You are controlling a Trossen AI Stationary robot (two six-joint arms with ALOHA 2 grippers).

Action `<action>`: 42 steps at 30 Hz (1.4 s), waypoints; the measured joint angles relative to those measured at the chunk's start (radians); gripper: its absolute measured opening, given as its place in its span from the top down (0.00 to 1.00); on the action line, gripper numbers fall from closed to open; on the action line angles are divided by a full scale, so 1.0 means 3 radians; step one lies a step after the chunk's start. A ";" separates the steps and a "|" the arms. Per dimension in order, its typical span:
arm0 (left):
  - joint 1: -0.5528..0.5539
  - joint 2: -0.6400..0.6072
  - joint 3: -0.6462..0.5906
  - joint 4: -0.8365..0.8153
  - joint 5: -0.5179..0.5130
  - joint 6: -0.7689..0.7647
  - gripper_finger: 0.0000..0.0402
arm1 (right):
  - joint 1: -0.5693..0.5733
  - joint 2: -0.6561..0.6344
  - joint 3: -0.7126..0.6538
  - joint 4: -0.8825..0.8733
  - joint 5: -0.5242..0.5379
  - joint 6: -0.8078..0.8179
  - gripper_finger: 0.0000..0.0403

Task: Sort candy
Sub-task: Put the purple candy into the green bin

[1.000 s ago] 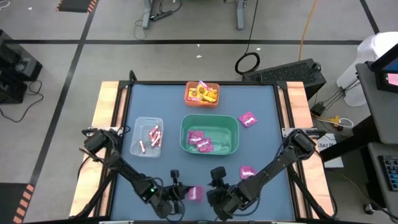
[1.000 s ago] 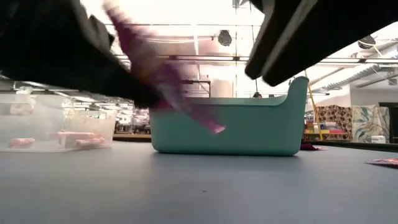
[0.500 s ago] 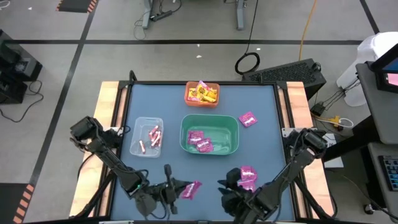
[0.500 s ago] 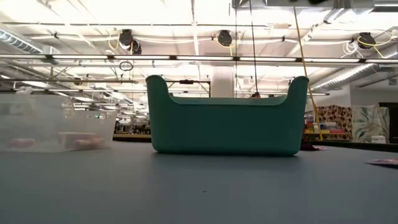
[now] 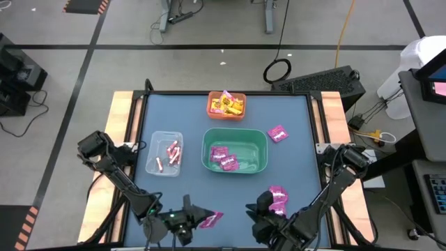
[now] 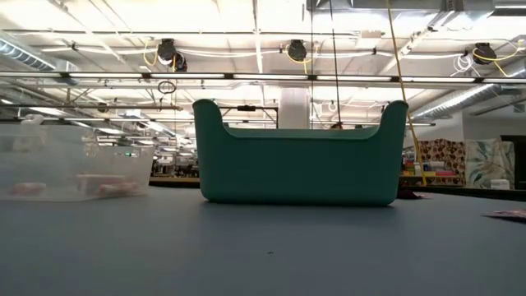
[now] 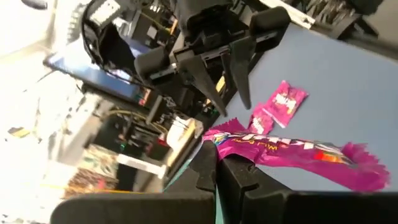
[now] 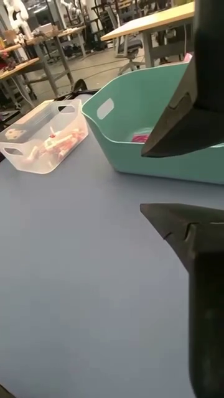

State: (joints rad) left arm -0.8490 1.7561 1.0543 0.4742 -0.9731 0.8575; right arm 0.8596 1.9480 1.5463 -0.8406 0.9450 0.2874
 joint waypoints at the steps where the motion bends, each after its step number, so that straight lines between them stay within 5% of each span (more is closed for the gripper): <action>1: 0.0001 0.0000 0.0000 0.0026 0.0013 0.0103 1.00 | -0.0001 0.0000 0.0000 0.0000 -0.0004 0.0000 0.71; 8: -0.0006 0.0000 0.0000 0.0334 0.0339 0.0306 1.00 | -0.0001 0.0000 0.0000 0.0000 -0.0013 -0.0011 0.71; 11: 0.0009 0.0001 0.0000 0.0554 0.0229 -0.0109 1.00 | -0.0001 0.0000 0.0000 -0.0001 -0.0014 -0.0011 0.71; 14: 0.0060 0.0001 0.0000 0.0815 -0.0071 -0.0648 1.00 | 0.0000 0.0000 0.0000 -0.0010 -0.0014 -0.0012 0.71; 17: 0.0122 0.0001 0.0000 0.0995 -0.0765 -0.1220 1.00 | 0.0003 0.0000 0.0000 -0.0023 -0.0021 -0.0008 0.71; 20: 0.0170 0.0001 0.0000 0.0880 -0.1376 -0.1818 1.00 | 0.0003 0.0000 0.0000 -0.0027 -0.0029 -0.0005 0.71; 22: 0.0199 0.0001 0.0000 0.0715 -0.1469 -0.2090 1.00 | 0.0003 0.0000 0.0000 -0.0033 -0.0029 -0.0003 0.71; 28: 0.0290 0.0004 0.0000 0.0459 -0.1405 -0.3202 1.00 | 0.0009 0.0000 0.0000 -0.0092 -0.0029 0.0038 0.71; 33: 0.0341 0.0004 0.0000 0.0467 -0.0948 -0.3916 1.00 | 0.0009 0.0000 0.0000 -0.0105 -0.0028 0.0061 0.71; 37: 0.0347 0.0004 0.0000 0.0562 -0.0509 -0.4034 1.00 | 0.0009 0.0000 0.0000 -0.0109 -0.0029 0.0061 0.71; 42: 0.0345 0.0004 0.0000 0.0584 -0.0433 -0.3852 1.00 | 0.0009 0.0000 0.0000 -0.0109 -0.0028 0.0062 0.71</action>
State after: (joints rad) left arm -0.7456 1.7573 1.0542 0.6493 -1.1030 -0.2980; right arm 0.8623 1.9480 1.5463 -0.8734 0.9367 0.3061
